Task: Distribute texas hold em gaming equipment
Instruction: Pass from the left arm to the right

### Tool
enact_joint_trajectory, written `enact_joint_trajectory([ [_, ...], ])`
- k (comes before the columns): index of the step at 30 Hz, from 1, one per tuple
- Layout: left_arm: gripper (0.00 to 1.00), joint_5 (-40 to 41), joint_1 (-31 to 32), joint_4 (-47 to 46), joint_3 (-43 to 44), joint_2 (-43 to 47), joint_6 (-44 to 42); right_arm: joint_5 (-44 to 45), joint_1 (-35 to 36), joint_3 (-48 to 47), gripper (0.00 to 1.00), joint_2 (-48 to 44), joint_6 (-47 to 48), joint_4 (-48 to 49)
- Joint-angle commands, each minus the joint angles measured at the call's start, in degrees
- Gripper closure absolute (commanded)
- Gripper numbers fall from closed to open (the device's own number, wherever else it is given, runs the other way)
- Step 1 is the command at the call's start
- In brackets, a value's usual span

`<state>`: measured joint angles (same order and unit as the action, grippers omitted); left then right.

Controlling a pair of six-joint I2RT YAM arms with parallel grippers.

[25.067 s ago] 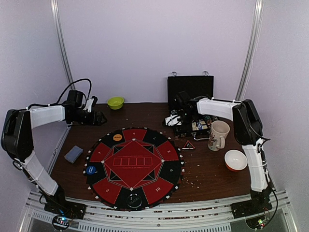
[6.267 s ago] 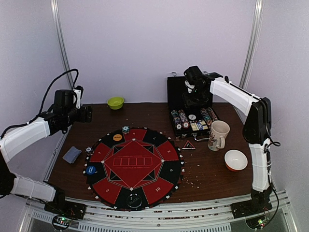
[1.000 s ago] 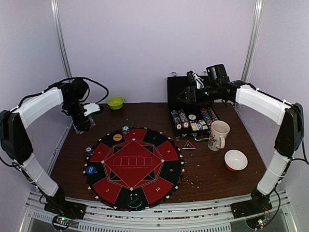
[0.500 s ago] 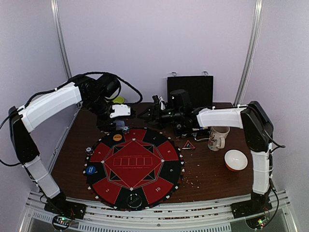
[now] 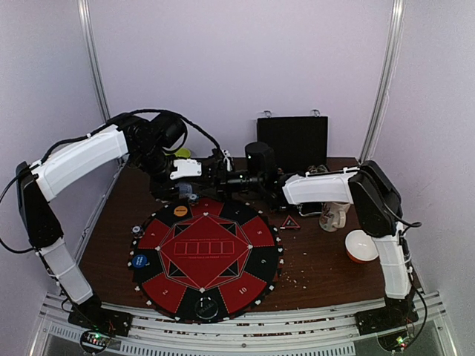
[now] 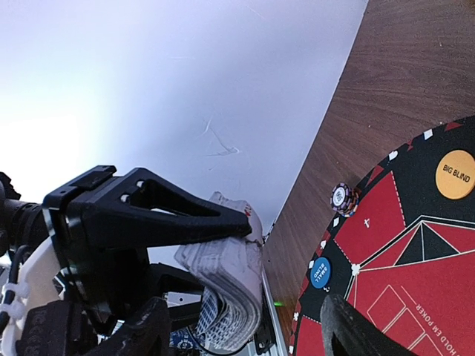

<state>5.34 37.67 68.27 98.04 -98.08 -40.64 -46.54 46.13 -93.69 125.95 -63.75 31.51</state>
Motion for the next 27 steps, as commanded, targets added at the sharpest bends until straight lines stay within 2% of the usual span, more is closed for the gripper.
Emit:
enact_joint_trajectory([
  [1,0.47,-0.2,0.1,0.3,1.6,-0.5,-0.7,-1.0,1.0,-3.3,0.29,2.8,-2.2,3.7],
  [8,0.47,-0.6,0.2,-0.3,2.3,-0.8,-0.8,-2.2,1.6,-7.8,0.3,6.0,-4.2,5.3],
  [18,0.47,0.7,0.3,-1.6,2.3,-1.1,-0.8,-3.3,2.9,-9.7,0.38,8.4,-4.9,4.9],
  [19,0.47,0.8,0.3,-1.7,2.2,-1.1,-0.7,-3.4,3.0,-9.8,0.41,8.3,-4.7,4.6],
  [21,0.48,0.8,0.2,-1.8,2.2,-1.0,-0.7,-3.4,3.1,-9.5,0.52,8.1,-4.6,4.5],
  [24,0.47,0.8,0.3,-2.6,1.3,-0.4,-0.5,-3.6,3.0,-9.4,0.76,7.5,-3.6,3.5],
  [25,0.45,1.0,0.2,-3.4,0.5,0.1,-0.2,-3.8,2.9,-9.3,0.82,7.2,-2.7,2.7],
  [26,0.38,1.3,0.3,-5.5,-0.7,0.8,0.3,-4.1,2.8,-9.2,0.87,6.6,-1.6,1.7],
  [27,0.27,1.5,0.2,-7.9,-3.0,2.0,0.5,-4.4,2.7,-8.9,0.92,5.9,-0.4,0.4],
])
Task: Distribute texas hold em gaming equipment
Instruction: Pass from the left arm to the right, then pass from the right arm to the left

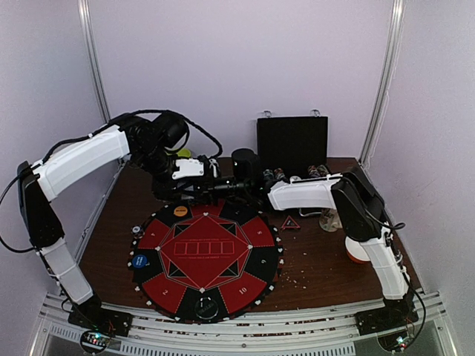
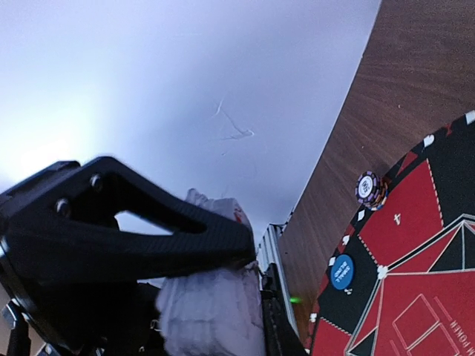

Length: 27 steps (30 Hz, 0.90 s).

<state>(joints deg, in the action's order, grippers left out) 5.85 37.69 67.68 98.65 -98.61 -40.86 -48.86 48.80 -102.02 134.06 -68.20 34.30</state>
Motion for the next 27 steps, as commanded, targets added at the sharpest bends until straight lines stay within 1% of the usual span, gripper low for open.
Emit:
enact_joint_trajectory([
  [1,0.19,1.0,0.2,-10.4,-6.7,4.0,0.9,-2.4,-0.1,0.1,0.96,-3.1,5.4,-3.2],
  [2,0.15,0.9,0.3,-13.7,-10.3,6.1,0.8,-2.8,-0.4,1.1,1.0,-4.9,6.6,-3.9],
  [4,0.1,-0.2,0.1,-20.1,-17.7,10.5,0.3,-3.1,-0.9,3.8,1.0,-8.0,8.6,-5.2],
  [5,0.03,-1.0,0.2,-22.6,-20.8,12.8,0.1,-3.1,-1.2,5.2,1.0,-9.5,9.3,-5.8],
  [9,0.02,-3.4,0.2,-32.8,-30.0,20.1,-0.6,-4.0,-1.3,9.3,1.0,-13.5,9.7,-6.3],
  [13,0.02,-4.1,0.2,-40.8,-32.6,22.1,2.0,-3.5,-1.2,11.4,1.0,-15.5,9.4,-6.1],
  [18,0.02,-12.2,0.1,-48.5,-35.6,23.4,3.5,-2.7,-1.1,10.0,1.0,-15.9,10.5,-8.1],
  [21,0.05,-14.6,0.1,-49.1,-35.3,23.0,2.8,-2.3,-1.1,9.2,1.0,-16.1,12.1,-10.1],
  [25,0.17,-14.3,0.2,-46.3,-33.1,21.4,2.7,-1.9,-1.1,8.6,1.0,-16.2,13.9,-12.5],
  [27,0.26,-15.0,0.1,-45.4,-32.5,21.3,2.3,-1.9,-1.0,8.4,1.0,-16.2,13.8,-12.6],
])
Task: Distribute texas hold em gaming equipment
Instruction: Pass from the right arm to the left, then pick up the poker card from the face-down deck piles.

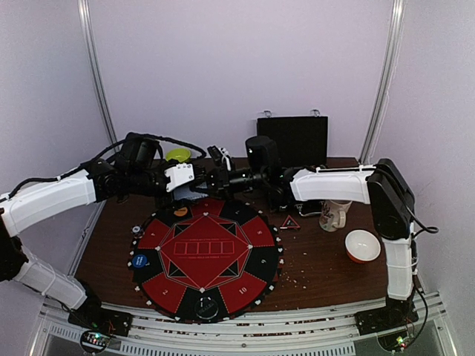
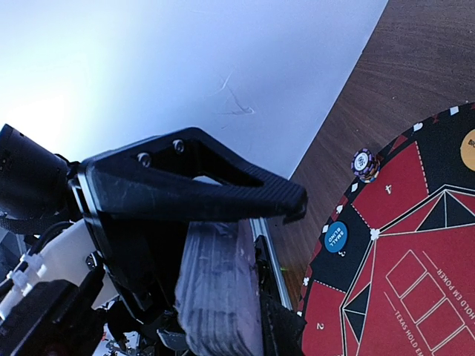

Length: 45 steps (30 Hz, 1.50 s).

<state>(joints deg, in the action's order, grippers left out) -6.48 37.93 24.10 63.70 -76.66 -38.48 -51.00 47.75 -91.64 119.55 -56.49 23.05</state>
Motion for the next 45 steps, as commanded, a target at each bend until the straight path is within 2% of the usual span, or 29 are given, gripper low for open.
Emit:
enact_joint_trajectory([
  [1,0.3,-3.0,-0.1,-1.6,2.5,-0.6,-0.3,0.1,0.0,-2.1,1.0,-1.6,2.0,-1.3],
  [5,0.35,-1.8,-0.1,-0.6,2.8,-0.9,-0.6,-0.1,0.0,-3.0,1.0,-1.5,2.1,-1.6],
  [9,0.35,-2.3,-0.1,-1.5,2.9,-0.9,-0.7,-0.3,0.0,-3.3,1.0,-1.2,1.7,-2.1],
  [10,0.35,-2.6,-0.1,-1.4,2.9,-0.9,-0.9,-0.2,0.0,-3.3,0.98,-1.2,1.5,-2.1],
  [14,0.43,-2.7,-0.1,-0.8,3.1,-1.2,-0.8,1.5,0.1,-3.3,0.76,-1.7,3.0,-4.0],
  [16,0.44,-3.0,-0.1,-0.1,3.1,-1.2,-0.9,3.2,0.1,-3.8,0.68,-2.0,5.8,-7.2],
  [23,0.48,-2.7,-0.1,1.7,2.7,-0.6,-0.2,9.2,0.0,-6.9,0.56,-2.6,15.4,-20.0],
  [31,0.48,-1.8,-0.1,1.0,1.2,-0.2,0.8,15.7,-0.4,-7.6,0.53,-5.1,23.1,-29.0],
  [41,0.48,-1.1,-0.1,-0.2,-0.2,-0.2,1.6,14.4,-0.4,-9.7,0.53,-6.3,26.4,-33.1],
  [45,0.48,-0.5,-0.1,-0.3,-0.6,-0.3,2.0,14.5,-0.3,-10.5,0.61,-7.0,27.3,-34.2],
])
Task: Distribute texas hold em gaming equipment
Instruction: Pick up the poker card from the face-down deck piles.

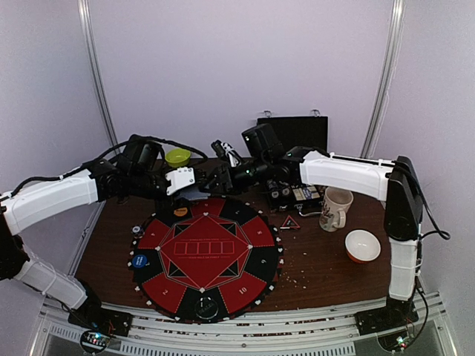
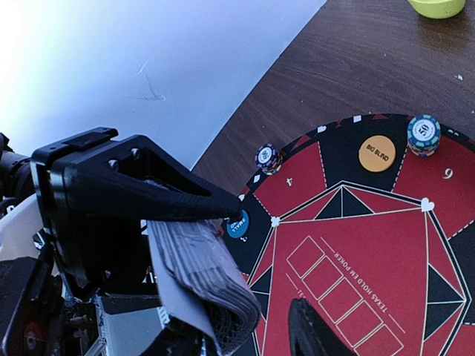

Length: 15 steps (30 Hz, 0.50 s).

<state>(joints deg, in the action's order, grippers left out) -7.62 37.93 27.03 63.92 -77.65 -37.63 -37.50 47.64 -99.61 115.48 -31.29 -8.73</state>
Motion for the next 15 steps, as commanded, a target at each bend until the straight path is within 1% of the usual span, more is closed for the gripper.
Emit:
enact_joint_trajectory([
  [1,0.48,0.7,-0.1,-3.2,-0.9,0.7,1.2,1.2,-0.2,-2.5,0.64,-3.0,2.2,-2.6],
  [6,0.48,1.5,-0.2,-3.2,-0.9,0.4,1.5,2.1,-0.3,-2.5,0.82,-2.6,2.2,-3.7],
  [8,0.48,1.6,-0.2,-3.3,-0.8,0.4,1.5,1.6,-0.3,-2.5,0.91,-2.6,2.0,-3.6],
  [11,0.48,1.9,-0.3,-3.2,-0.8,0.5,1.6,-0.3,-0.3,-2.1,1.0,-2.8,1.3,-2.2],
  [15,0.48,2.0,-0.3,-3.3,-1.0,0.6,1.8,-2.4,-0.4,-1.9,1.0,-2.5,0.2,-1.4],
])
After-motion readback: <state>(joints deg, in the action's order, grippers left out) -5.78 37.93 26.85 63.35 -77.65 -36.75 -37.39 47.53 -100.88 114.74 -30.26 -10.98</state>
